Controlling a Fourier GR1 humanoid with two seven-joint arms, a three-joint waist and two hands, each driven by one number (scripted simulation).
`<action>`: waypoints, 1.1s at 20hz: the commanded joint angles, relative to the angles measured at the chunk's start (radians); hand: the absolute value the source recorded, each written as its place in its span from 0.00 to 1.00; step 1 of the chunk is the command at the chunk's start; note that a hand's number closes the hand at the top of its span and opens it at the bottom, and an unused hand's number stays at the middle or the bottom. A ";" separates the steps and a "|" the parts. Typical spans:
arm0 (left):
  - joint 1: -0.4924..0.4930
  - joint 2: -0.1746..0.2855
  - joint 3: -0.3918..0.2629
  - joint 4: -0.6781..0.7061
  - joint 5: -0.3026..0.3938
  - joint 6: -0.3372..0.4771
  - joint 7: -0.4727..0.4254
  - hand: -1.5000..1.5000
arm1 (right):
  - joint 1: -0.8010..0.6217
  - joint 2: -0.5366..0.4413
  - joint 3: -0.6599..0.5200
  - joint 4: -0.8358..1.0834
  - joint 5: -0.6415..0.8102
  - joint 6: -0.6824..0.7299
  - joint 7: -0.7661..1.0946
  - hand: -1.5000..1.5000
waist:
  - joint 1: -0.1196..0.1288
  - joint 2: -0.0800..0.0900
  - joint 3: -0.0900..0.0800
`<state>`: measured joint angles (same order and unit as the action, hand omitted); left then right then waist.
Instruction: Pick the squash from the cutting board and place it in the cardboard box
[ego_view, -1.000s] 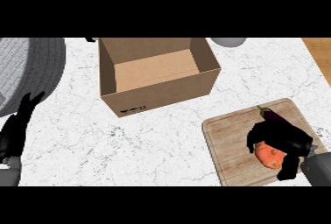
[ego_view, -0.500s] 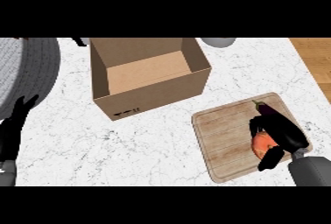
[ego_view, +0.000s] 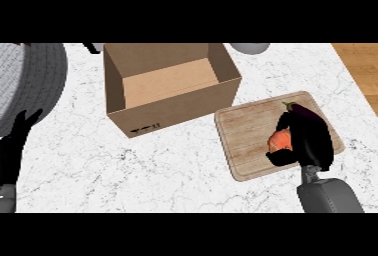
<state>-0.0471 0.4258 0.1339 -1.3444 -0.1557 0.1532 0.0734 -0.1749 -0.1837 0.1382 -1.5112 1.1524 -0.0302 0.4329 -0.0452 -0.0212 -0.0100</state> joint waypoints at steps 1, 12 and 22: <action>-0.023 -0.006 -0.019 -0.011 -0.018 0.003 0.019 0.50 | -0.059 0.101 0.100 -0.197 0.180 -0.026 0.220 1.00 | 0.020 0.006 0.006; -0.096 -0.025 -0.011 0.046 -0.041 -0.005 -0.014 0.50 | -0.424 0.183 0.208 -0.103 0.111 0.075 0.385 1.00 | 0.056 0.024 0.010; -0.100 -0.023 -0.001 0.047 -0.028 -0.046 -0.013 0.50 | -0.832 0.184 0.068 0.325 -0.126 -0.169 0.453 1.00 | 0.075 0.030 0.009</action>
<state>-0.1162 0.3983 0.1230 -1.3289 -0.1820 0.1135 0.0709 -0.8755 -0.0017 0.2715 -1.3357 1.1127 -0.1160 0.8926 0.0271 0.0059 -0.0014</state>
